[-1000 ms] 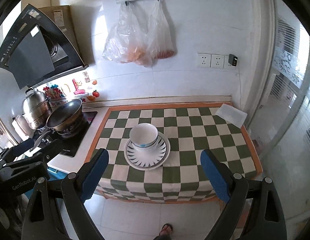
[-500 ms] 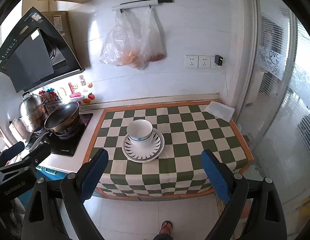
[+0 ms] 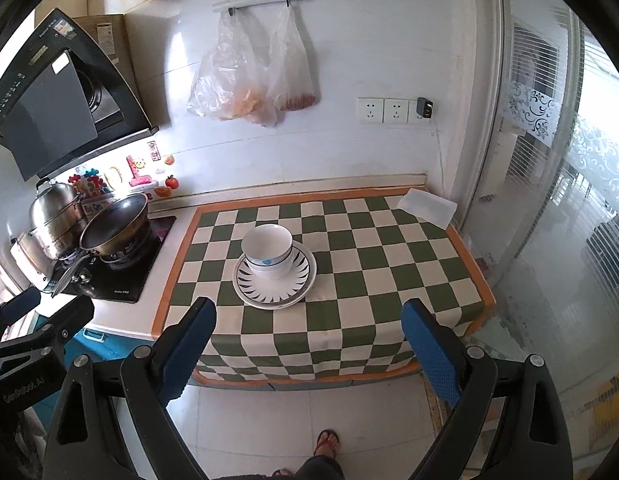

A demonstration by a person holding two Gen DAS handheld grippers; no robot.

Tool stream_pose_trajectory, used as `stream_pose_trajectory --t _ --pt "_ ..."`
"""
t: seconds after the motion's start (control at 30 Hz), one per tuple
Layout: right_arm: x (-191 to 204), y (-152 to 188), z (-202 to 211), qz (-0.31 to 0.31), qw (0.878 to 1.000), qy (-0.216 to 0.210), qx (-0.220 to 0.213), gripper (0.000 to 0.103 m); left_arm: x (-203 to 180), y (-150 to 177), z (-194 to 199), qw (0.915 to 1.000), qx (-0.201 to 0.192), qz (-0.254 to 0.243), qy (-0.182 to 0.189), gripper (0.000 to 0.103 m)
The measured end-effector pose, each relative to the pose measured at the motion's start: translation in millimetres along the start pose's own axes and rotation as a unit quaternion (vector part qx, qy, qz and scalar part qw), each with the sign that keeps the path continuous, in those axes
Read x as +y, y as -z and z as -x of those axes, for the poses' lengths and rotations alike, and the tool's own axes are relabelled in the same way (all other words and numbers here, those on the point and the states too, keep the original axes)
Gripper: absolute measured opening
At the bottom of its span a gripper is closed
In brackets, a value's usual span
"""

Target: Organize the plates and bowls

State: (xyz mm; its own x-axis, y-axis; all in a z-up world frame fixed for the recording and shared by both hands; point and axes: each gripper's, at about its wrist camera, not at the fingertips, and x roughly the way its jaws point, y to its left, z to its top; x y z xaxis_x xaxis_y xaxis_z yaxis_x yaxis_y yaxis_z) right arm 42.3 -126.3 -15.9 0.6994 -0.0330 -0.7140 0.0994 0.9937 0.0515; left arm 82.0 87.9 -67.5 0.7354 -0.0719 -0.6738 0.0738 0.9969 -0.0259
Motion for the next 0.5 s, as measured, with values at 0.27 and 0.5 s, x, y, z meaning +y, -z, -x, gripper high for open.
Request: stream_pose_trajectory --t 0.27,0.5 --pt "-3.0 -0.7 -4.6 0.000 1.000 0.003 0.007 0.096 1.7 2.1 -0.6 1.0000 0.001 0.003 0.003 0.100" --pt "-3.5 -3.3 -7.3 0.001 1.000 0.005 0.007 0.096 4.5 -2.3 -5.4 1.0000 0.002 0.005 0.008 0.100"
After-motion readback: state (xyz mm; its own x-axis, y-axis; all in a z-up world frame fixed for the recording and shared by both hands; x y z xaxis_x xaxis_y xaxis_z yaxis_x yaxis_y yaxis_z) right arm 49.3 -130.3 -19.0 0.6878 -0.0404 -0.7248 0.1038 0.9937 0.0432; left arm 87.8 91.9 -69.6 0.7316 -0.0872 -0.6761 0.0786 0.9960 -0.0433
